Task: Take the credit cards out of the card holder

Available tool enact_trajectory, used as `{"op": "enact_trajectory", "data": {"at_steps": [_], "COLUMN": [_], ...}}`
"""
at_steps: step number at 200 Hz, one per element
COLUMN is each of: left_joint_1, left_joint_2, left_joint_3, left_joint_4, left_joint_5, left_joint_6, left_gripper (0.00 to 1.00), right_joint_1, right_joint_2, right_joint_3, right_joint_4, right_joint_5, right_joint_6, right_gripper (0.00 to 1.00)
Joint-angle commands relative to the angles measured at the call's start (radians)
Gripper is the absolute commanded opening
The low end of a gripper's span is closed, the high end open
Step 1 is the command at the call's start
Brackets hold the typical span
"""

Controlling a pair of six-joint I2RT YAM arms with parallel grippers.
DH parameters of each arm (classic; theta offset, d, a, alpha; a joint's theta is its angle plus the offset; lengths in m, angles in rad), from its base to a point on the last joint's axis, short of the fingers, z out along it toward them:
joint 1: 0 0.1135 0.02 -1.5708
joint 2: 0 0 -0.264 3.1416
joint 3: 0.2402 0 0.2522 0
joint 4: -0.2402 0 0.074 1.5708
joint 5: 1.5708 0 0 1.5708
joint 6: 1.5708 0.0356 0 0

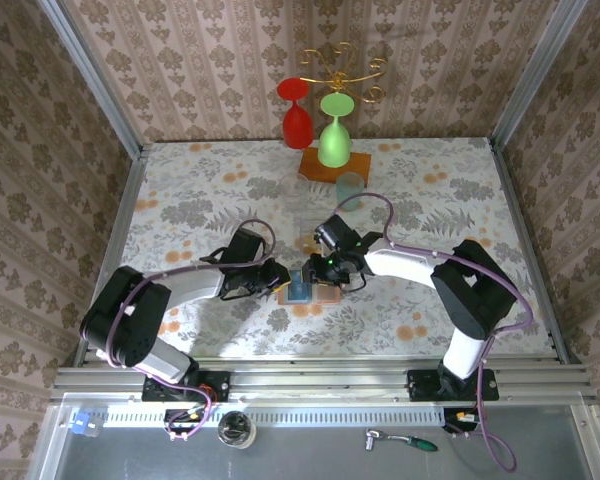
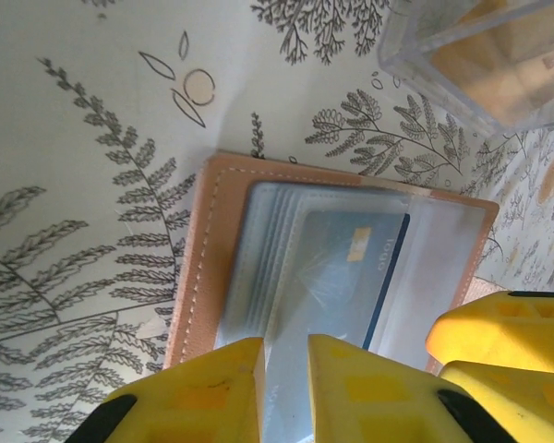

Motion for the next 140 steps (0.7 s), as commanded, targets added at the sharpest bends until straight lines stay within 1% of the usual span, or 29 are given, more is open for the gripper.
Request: {"op": "enact_trajectory", "data": {"at_steps": [1, 26, 140], "left_joint_1": [0.016, 0.021, 0.032], "left_joint_2": [0.020, 0.033, 0.039], "left_joint_3": [-0.009, -0.014, -0.052], "left_joint_4": [0.011, 0.015, 0.038], "left_joint_5": [0.014, 0.021, 0.022], "left_joint_6": [0.033, 0.039, 0.036], "left_gripper": [0.19, 0.14, 0.12], "right_joint_1": [0.006, 0.005, 0.006], "right_joint_2": [0.031, 0.049, 0.091], "right_joint_3": [0.034, 0.046, 0.051], "right_joint_4": [0.012, 0.017, 0.038], "right_joint_5": [-0.023, -0.031, -0.046], "right_joint_6": [0.019, 0.022, 0.034], "right_gripper": [0.33, 0.33, 0.32]}}
